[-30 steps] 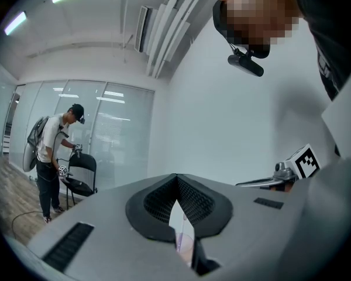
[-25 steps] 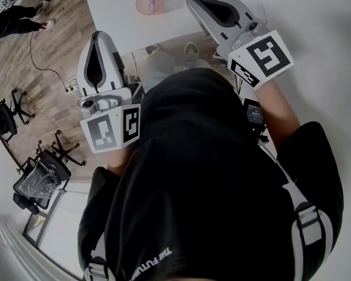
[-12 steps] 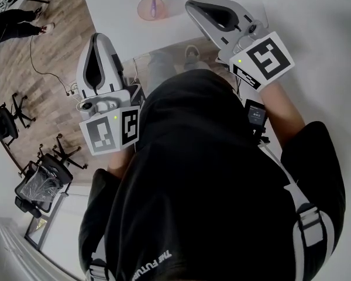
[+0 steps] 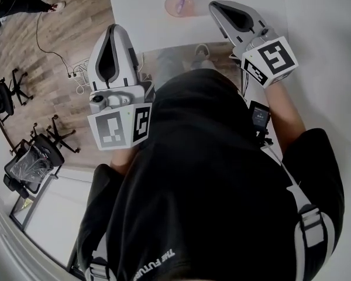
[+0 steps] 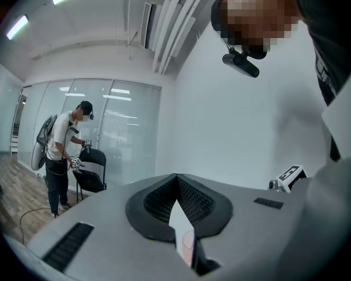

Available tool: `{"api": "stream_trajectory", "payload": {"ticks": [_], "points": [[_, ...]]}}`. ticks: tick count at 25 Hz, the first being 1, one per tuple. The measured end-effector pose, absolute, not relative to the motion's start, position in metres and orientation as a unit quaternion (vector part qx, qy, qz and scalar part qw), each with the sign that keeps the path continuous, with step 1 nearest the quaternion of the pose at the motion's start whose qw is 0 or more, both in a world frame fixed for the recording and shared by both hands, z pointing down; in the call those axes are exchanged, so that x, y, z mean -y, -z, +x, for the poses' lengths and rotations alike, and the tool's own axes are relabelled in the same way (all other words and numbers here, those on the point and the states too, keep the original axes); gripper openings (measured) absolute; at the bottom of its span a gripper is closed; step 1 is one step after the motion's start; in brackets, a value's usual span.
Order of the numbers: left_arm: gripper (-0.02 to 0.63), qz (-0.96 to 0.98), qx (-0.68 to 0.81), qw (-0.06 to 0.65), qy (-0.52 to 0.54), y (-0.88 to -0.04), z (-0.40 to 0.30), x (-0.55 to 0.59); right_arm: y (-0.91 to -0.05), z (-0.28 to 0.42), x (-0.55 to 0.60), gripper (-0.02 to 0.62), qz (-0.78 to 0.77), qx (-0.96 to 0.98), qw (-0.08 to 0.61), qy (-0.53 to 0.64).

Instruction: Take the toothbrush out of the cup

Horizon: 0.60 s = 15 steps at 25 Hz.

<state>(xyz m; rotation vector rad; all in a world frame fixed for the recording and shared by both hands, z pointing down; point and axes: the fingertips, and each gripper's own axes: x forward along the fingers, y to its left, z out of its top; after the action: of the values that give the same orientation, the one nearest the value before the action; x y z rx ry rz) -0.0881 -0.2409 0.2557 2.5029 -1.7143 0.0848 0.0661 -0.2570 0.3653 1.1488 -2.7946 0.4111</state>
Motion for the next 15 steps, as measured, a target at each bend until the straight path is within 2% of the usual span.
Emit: {"api": "stream_trajectory", "payload": {"ticks": [9, 15], "points": [[0.008, 0.808, 0.585, 0.058, -0.039, -0.26, -0.097, 0.241, -0.402, 0.056, 0.273, 0.02, 0.363, 0.913, 0.061, -0.175], [0.008, 0.8, 0.596, 0.059, -0.034, -0.265, -0.104, 0.238, -0.415, 0.05, 0.273, 0.058, 0.36, 0.912, 0.079, -0.179]]}}
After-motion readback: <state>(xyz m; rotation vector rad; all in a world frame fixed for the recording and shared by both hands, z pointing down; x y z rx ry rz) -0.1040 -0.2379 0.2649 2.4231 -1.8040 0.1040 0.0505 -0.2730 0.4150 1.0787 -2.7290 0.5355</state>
